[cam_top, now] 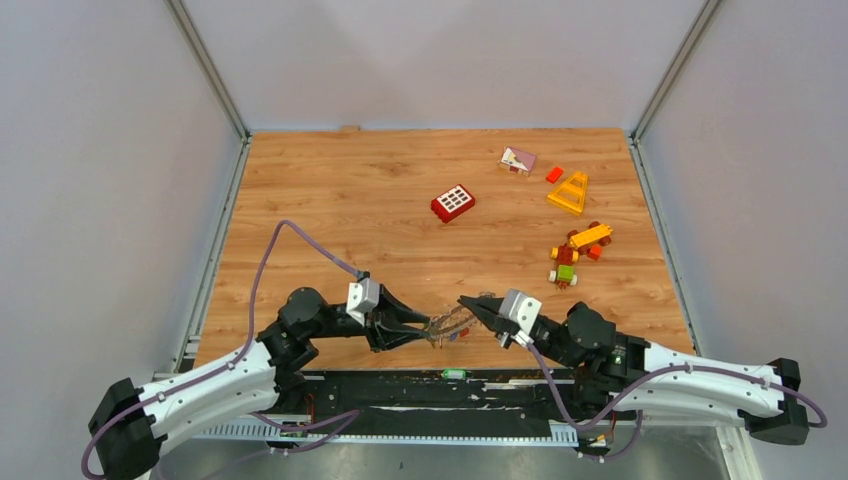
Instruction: Remove the keys from the keyring
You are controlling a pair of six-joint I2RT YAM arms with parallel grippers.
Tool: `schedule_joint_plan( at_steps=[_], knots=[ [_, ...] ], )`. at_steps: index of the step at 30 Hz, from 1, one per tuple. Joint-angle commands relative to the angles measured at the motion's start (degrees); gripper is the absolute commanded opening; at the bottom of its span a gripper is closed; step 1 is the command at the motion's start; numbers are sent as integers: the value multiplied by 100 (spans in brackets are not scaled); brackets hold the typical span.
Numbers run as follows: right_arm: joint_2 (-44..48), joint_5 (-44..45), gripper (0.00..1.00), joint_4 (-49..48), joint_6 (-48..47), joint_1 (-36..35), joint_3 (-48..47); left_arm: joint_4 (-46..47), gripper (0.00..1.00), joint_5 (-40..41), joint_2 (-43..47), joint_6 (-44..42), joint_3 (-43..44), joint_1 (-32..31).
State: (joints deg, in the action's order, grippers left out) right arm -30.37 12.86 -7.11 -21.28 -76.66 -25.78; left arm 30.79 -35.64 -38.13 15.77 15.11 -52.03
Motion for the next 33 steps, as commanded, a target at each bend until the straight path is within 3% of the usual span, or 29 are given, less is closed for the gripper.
schedule_joint_plan(
  at_steps=[1,21,30,33],
  knots=[
    [273,-469,0,-144,-322,29,-341,344,40,80,142,23,-55,-18],
    [286,-324,2,6,-391,29,-480,465,36,67,82,27,-173,-18],
    [533,-46,0,-360,-475,29,-265,1248,33,-514,-177,450,-279,-42],
    [593,20,0,-379,-478,29,-256,1021,32,-544,-403,267,-158,-272]
  ],
)
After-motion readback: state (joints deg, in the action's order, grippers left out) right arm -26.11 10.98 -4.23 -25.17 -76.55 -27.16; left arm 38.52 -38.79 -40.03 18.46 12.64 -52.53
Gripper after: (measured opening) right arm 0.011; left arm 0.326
